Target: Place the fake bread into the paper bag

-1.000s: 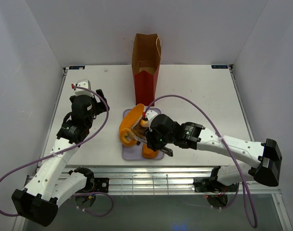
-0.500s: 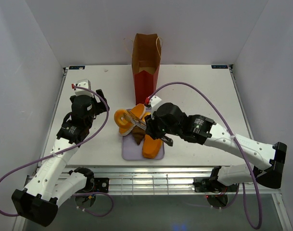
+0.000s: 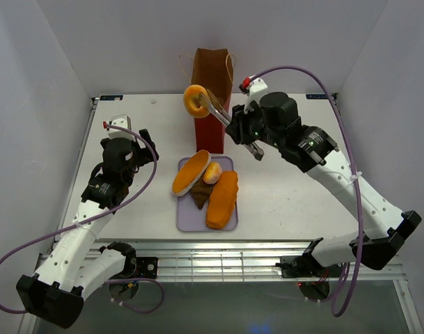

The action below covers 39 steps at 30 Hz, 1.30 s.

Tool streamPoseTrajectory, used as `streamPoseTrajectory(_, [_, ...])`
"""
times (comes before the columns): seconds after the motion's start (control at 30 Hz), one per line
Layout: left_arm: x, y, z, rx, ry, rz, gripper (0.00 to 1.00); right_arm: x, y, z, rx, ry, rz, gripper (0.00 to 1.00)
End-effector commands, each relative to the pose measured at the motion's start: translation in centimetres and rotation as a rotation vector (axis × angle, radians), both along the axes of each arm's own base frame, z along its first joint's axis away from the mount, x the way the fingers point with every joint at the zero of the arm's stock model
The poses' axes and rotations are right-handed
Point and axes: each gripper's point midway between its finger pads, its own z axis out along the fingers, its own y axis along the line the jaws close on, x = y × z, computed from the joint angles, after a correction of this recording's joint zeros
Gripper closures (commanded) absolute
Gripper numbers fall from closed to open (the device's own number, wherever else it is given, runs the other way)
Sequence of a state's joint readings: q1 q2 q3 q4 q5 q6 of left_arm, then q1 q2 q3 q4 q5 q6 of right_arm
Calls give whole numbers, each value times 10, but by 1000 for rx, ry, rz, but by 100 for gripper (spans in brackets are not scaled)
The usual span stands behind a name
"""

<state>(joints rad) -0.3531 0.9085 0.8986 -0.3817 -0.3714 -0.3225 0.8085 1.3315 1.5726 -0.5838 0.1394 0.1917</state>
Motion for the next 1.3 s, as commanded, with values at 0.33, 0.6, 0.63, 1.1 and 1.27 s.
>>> streamPoseTrajectory(0.33, [-3,1,10,-15,-35,6,2,99,-13,68,36,-170,-89,62])
streamPoseTrajectory(0.6, [-2,0,8,-14,-28,2,2,151,-12,59,21,-168,-107,59])
streamPoseTrajectory(0.63, [-2,0,8,-14,-27,2,2,156,-15,58,19,-167,-112,58])
streamPoseTrajectory(1.1, [-1,-1,7,-14,-25,0,2,189,-16,50,100,-119,-68,29])
streamPoseTrajectory(1.27, [-1,-1,4,-10,-17,-2,2,181,-16,55,119,-116,-49,30])
